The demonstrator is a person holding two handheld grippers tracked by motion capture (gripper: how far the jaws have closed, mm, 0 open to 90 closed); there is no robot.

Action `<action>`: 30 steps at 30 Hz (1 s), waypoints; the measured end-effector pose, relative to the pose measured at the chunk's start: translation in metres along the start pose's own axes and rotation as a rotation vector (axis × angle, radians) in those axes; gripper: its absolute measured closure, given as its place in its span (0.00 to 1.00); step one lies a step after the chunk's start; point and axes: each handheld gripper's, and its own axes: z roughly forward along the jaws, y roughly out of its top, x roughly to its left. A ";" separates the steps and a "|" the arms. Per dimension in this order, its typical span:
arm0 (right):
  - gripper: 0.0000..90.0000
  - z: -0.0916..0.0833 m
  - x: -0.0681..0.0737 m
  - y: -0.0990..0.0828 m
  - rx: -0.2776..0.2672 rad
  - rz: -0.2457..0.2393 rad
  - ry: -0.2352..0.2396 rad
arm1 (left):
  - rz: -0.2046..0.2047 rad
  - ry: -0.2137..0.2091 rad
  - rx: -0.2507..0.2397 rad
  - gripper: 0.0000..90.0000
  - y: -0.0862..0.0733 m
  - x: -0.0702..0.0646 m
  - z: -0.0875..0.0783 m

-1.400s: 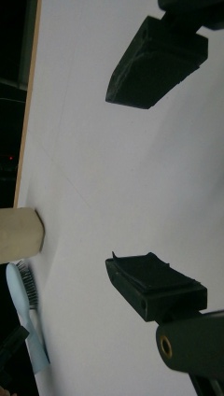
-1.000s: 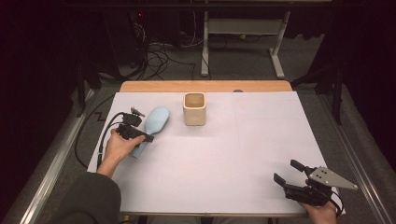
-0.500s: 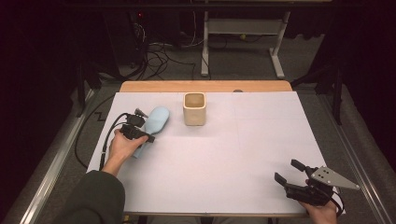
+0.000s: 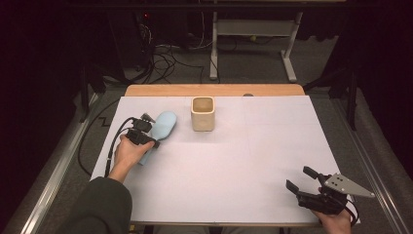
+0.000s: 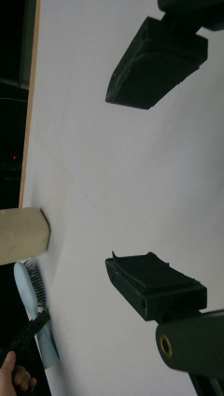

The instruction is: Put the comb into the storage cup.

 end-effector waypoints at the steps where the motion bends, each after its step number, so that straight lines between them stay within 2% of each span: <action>1: 0.21 0.000 0.000 0.000 0.000 -0.001 0.000 | 0.000 -0.002 0.000 0.59 0.000 0.000 0.000; 12: 0.21 0.000 -0.001 0.000 0.002 -0.001 0.002 | 0.005 -0.017 -0.001 0.76 0.001 0.002 -0.001; 23: 0.21 0.001 -0.001 0.000 0.002 -0.002 0.002 | 0.002 -0.020 -0.018 0.77 0.000 0.002 -0.001; 30: 0.21 0.001 -0.001 0.000 0.002 -0.001 0.004 | -0.002 -0.047 -0.031 0.77 0.000 0.003 -0.002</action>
